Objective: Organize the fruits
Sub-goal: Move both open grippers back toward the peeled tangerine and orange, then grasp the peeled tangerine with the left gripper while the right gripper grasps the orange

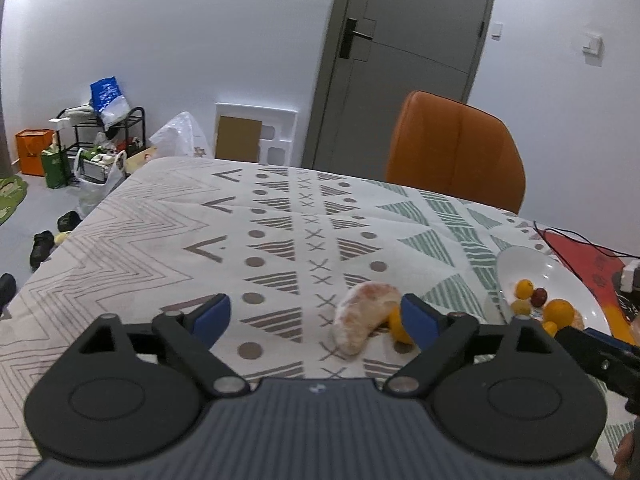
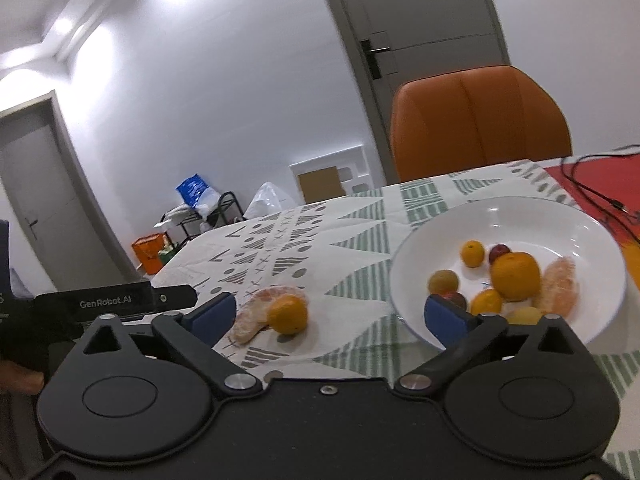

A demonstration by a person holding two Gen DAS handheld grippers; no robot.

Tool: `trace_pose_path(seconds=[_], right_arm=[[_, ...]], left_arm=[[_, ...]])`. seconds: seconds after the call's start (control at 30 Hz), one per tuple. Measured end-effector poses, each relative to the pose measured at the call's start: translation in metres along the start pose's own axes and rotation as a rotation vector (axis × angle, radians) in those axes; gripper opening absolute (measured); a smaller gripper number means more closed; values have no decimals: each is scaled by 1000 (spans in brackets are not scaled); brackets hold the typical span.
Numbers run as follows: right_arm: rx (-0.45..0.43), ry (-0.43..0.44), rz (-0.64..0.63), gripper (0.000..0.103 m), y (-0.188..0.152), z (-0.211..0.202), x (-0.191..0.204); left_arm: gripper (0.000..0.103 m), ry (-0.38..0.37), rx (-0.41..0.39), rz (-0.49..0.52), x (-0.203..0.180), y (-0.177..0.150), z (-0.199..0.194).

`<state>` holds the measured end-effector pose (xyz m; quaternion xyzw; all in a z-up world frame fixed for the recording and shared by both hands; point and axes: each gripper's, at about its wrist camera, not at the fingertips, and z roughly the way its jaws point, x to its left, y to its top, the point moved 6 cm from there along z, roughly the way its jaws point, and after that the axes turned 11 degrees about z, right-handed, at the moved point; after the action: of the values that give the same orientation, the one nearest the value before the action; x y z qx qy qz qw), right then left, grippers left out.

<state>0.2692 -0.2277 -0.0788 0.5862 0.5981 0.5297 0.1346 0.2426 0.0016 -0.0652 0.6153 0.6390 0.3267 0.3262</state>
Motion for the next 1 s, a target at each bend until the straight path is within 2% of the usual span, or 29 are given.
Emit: trace_pose_path(seconds=[0.2, 0.37, 0.4, 0.47, 0.63, 0.73, 0.9, 1.0], right_arm=[[48, 32, -39, 103, -4, 19, 15], [75, 38, -55, 101, -6, 35, 22], [87, 36, -56, 99, -6, 38, 22], [116, 39, -59, 84, -8, 46, 24], [148, 37, -74, 75, -10, 61, 29], [165, 36, -82, 71, -10, 71, 32], [201, 30, -93, 62, -12, 85, 31], [219, 24, -99, 60, -14, 94, 31]], left_arm=[[100, 4, 23, -25, 11, -4, 8], [101, 0, 39, -29, 16, -6, 14], [100, -9, 43, -33, 17, -7, 16], [99, -13, 49, -38, 19, -8, 19], [97, -44, 55, -33, 21, -8, 27], [91, -54, 62, -29, 20, -7, 32], [70, -75, 93, -39, 21, -7, 43], [66, -80, 102, -41, 22, -7, 47]])
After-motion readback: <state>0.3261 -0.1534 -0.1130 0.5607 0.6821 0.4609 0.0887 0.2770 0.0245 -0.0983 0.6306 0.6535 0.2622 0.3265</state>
